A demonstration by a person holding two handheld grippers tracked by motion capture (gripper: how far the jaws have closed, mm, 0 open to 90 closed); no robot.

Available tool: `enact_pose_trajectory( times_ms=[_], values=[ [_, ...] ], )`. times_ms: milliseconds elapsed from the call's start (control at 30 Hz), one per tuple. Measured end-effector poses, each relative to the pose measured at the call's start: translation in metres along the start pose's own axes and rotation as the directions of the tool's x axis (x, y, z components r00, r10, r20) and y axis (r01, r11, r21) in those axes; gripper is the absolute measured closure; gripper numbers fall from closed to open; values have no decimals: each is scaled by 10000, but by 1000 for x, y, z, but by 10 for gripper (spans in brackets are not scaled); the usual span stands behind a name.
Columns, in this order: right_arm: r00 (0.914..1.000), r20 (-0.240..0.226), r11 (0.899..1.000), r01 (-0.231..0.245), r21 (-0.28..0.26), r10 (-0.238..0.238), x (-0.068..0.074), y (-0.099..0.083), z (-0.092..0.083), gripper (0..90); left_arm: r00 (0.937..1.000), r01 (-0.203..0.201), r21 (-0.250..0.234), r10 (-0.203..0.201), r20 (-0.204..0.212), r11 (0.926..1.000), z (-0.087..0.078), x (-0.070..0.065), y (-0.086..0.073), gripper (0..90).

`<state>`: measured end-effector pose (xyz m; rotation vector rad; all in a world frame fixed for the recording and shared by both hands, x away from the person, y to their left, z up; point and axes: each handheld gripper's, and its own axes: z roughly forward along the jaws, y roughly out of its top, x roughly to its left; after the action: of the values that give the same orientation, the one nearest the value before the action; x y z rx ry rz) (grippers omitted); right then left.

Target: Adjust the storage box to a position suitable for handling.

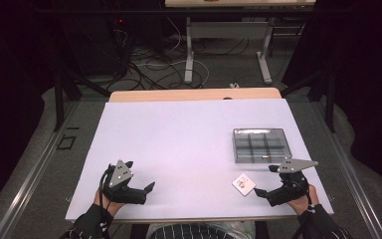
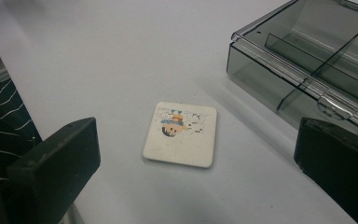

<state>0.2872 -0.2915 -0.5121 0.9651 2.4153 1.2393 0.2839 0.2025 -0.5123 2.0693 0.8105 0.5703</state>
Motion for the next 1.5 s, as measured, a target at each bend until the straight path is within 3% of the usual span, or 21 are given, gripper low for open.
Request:
enact_pose_trajectory(
  times_ms=[233, 400, 733, 1100, 1500],
  values=[
    [10000, -46, 10000, -81, 8, 81, -2, 0, 0, 0, 9999, -102, 312, 101, 28, 9995, 4, 0, 1, 4],
    [9997, 247, 9998, -62, -175, 66, -2, 3, 1, 0, 10000, -68, 313, 67, 25, 9995, 5, 1, 1, 4],
    [9986, 527, 10000, -19, -80, 23, -16, 15, 6, 0, 9999, -64, 374, 59, 139, 9993, 5, 1, 1, 4],
    [9957, 911, 9996, -160, -225, 180, -36, 22, 9, 0, 9997, -86, 431, 76, 221, 9990, 7, 2, 1, 4],
    [9884, 1368, 9978, -655, -99, 663, -69, 24, 15, 0, 9998, -81, 469, 71, 211, 9989, 7, 2, 0, 4]
  ],
)
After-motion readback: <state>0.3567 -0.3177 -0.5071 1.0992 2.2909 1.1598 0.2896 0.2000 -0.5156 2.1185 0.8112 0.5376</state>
